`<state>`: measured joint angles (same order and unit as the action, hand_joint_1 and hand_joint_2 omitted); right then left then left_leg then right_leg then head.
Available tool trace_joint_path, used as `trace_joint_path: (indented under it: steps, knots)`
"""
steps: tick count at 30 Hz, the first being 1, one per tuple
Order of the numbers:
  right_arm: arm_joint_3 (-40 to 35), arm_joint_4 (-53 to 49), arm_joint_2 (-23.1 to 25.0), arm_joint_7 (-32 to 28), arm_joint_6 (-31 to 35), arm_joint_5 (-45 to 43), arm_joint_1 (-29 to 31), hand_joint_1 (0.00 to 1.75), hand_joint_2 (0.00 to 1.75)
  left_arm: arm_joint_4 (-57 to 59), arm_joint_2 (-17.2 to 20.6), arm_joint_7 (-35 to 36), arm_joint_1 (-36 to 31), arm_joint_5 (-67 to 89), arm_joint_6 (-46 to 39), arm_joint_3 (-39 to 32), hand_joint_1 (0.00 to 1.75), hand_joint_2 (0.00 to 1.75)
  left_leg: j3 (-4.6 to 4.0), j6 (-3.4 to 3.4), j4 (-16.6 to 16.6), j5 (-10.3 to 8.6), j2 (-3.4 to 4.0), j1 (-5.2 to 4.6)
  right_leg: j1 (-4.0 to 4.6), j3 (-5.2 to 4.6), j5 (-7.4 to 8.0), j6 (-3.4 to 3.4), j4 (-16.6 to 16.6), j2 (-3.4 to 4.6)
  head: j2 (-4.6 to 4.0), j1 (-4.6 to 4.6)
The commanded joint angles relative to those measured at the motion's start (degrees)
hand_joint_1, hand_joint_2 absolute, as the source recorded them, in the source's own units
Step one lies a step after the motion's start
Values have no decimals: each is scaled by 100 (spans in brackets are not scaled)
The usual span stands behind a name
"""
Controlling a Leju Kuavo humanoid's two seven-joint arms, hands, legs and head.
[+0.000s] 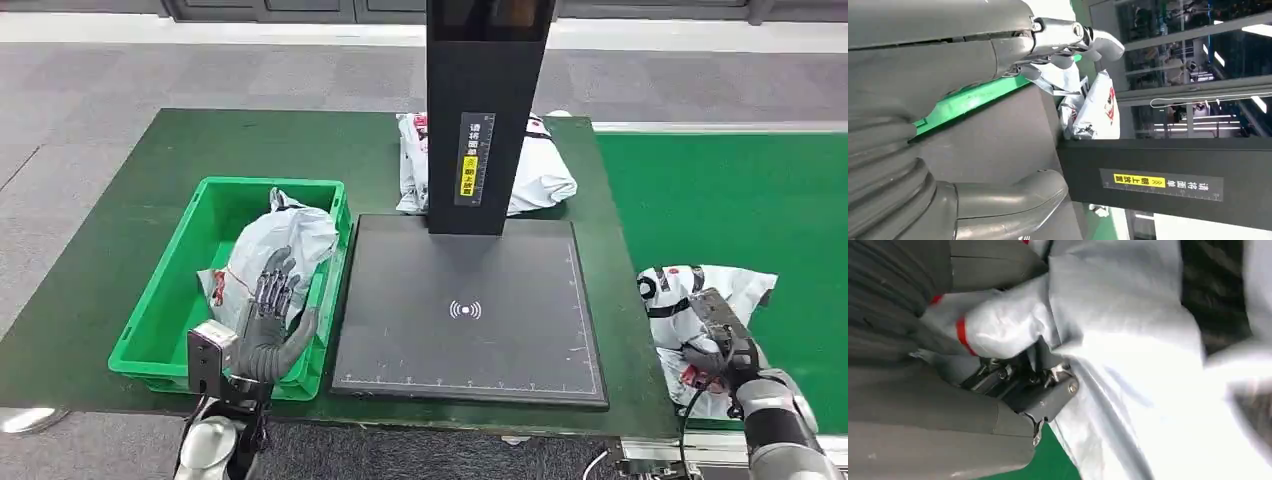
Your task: Moved the parcel from conveyor to table for the left to box.
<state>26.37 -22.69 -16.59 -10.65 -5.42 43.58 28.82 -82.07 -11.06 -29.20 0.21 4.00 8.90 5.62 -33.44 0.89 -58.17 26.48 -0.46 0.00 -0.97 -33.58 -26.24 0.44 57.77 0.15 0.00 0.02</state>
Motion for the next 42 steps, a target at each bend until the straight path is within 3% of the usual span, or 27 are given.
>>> trace_joint_path:
  steps: [1,3,5,10,13,17,18,20,26,29,36,39,40,41,42]
  knots:
    - [1576,-84,442,-478,-485,-982,178,175,175,176,168,-30,-62,19,-44,45,0,175,8,2,8,0,14,4,4,6,6,-5,-10,10,0,0]
    - [2053,-301,585,-770,-1106,-1966,107,175,175,330,138,-114,-151,21,-87,25,0,175,15,3,15,-2,19,5,6,12,10,-7,-19,14,-2,0]
    - [2073,-711,796,-868,-1522,-2867,-16,175,175,432,105,-169,-210,20,-119,2,0,175,13,3,15,-4,10,5,7,12,9,-7,-20,6,0,0]
    - [932,-2723,1414,-691,-1567,-5412,-762,175,175,495,52,-299,-145,77,-211,-21,0,175,12,5,15,-2,17,3,5,5,7,-8,-14,14,0,0]
    - [359,-3919,1732,-650,-1401,-5929,-1089,175,175,410,51,-326,-72,93,-261,-51,0,175,13,6,14,1,21,4,5,2,5,-10,-10,17,0,0]
    - [85,-4304,1792,-494,-1254,-6067,-1166,175,175,378,37,-342,-68,89,-260,-77,0,175,8,4,10,1,16,1,2,-2,3,-7,-5,13,0,0]
    - [-473,-4839,1841,-469,-1137,-6160,-1194,175,175,438,-1,-299,-185,102,-253,-90,0,175,4,4,8,1,18,2,3,-7,4,-7,-4,16,0,0]
    - [-752,-5049,1860,-452,-1055,-6170,-1232,175,175,500,-22,-295,-232,102,-254,-83,0,175,-6,3,5,1,32,-1,-1,-22,6,-6,5,30,0,0]
    - [-872,-5040,1842,-483,-1071,-6175,-1264,175,175,523,-28,-297,-226,98,-254,-69,0,175,3,3,6,-2,15,2,2,-8,1,-5,-1,11,0,0]
    - [-1626,-5083,1807,-357,-1199,-5730,-1244,175,175,521,-37,-301,-211,131,-260,-37,0,175,5,2,7,-1,15,0,0,-3,2,-5,-2,10,0,0]
    - [-3395,-3628,2307,-313,-973,-5363,-339,175,175,838,-113,-287,-341,66,-408,87,0,175,12,9,13,-1,80,8,9,-14,20,-13,-6,75,0,0]
    - [-4063,-2303,2558,-253,-1025,-5558,337,175,175,1265,-184,-318,-494,107,-696,331,0,175,12,11,12,-3,69,9,8,-14,16,-8,-1,64,0,0]
    - [-4229,-2053,2597,-344,-980,-5611,437,26,175,1337,-186,-345,-526,90,-755,416,0,175,20,13,19,-8,82,12,12,-11,23,-11,-9,75,0,-2]
    - [-4415,-1781,2703,-284,-946,-5625,515,0,175,1386,-197,-365,-553,60,-791,488,0,175,21,14,22,-12,80,16,17,-10,26,-12,-12,74,0,0]
    - [-4556,-1674,2795,-289,-844,-5629,521,0,175,1408,-204,-360,-565,25,-829,535,0,175,15,16,15,-11,59,18,17,-8,16,-10,-4,56,0,-2]
